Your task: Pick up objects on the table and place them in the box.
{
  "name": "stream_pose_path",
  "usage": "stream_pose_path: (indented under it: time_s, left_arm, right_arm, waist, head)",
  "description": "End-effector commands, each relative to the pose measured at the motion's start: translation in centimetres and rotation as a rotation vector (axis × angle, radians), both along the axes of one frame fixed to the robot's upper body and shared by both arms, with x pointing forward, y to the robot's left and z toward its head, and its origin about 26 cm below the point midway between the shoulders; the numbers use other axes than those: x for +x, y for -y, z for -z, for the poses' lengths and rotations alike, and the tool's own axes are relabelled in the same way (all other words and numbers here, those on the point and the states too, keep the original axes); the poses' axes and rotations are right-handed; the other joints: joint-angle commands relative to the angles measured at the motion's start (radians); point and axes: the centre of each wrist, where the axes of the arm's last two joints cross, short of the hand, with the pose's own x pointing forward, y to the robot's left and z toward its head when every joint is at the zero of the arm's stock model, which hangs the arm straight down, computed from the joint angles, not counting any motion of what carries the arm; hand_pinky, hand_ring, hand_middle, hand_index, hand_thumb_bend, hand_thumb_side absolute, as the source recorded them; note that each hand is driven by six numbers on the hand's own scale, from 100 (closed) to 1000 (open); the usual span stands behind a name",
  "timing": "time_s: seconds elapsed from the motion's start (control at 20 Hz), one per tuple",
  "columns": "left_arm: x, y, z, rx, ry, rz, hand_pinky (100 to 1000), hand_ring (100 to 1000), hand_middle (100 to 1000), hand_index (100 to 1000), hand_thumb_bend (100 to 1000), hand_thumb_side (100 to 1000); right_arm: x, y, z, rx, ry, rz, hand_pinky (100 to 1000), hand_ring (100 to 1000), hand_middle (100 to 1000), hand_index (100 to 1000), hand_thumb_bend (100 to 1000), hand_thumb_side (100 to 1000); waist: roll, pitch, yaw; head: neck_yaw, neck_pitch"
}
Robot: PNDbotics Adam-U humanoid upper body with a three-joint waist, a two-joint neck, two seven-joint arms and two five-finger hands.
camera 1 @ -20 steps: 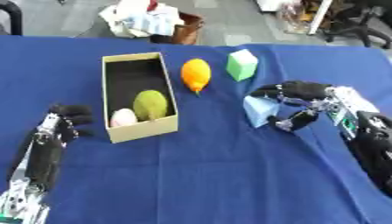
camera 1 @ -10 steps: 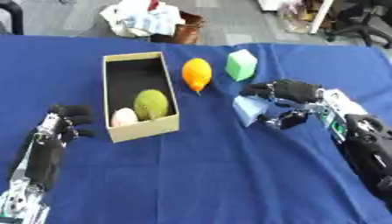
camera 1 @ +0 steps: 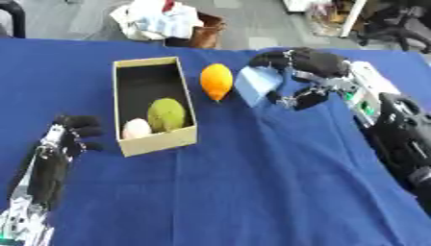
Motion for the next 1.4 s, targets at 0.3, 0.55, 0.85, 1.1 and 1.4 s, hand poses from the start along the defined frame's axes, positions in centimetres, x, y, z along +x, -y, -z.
stream_pose_path:
  time_s: [0.3, 0.55, 0.85, 1.1, 1.4]
  left_arm:
    - [0.1, 0.4, -1.1, 0.002, 0.038, 0.039, 638, 724, 677, 749, 100, 928]
    - [0.4, 1.2, -1.5, -0.005, 0.049, 0.078, 638, 724, 677, 748, 100, 925]
    - [0.6, 2.2, -2.1, -0.014, 0.066, 0.126, 638, 723, 676, 748, 100, 914]
    - [0.7, 2.6, -2.3, -0.016, 0.071, 0.151, 637, 722, 676, 748, 100, 913]
    - [0.8, 2.7, -2.3, -0.017, 0.071, 0.158, 637, 722, 675, 748, 100, 912]
  right_arm:
    - [1.7, -6.1, -2.9, -0.014, -0.024, -0.065, 515, 564, 530, 1000, 100, 100]
    - [2.1, -9.3, -2.2, -0.026, -0.061, -0.076, 536, 570, 544, 1000, 100, 100]
    - [2.3, -11.0, -0.1, -0.041, -0.107, -0.043, 624, 608, 647, 1000, 100, 100]
    - [2.3, -11.6, 1.3, -0.053, -0.121, -0.013, 733, 774, 904, 1000, 100, 288]
    - [2.2, -12.1, 0.9, 0.007, -0.076, -0.027, 921, 988, 1000, 1000, 100, 445]
  waist:
    - [0.012, -0.010, 0.033]
    - [0.016, -0.003, 0.071]
    - [0.018, 0.005, 0.127]
    - [0.016, 0.007, 0.152]
    - [0.014, 0.007, 0.155]
  head:
    - [-0.047, -0.023]
    - [-0.088, -0.036]
    - [-0.138, -0.048]
    - [-0.160, -0.052]
    - [-0.164, -0.053]
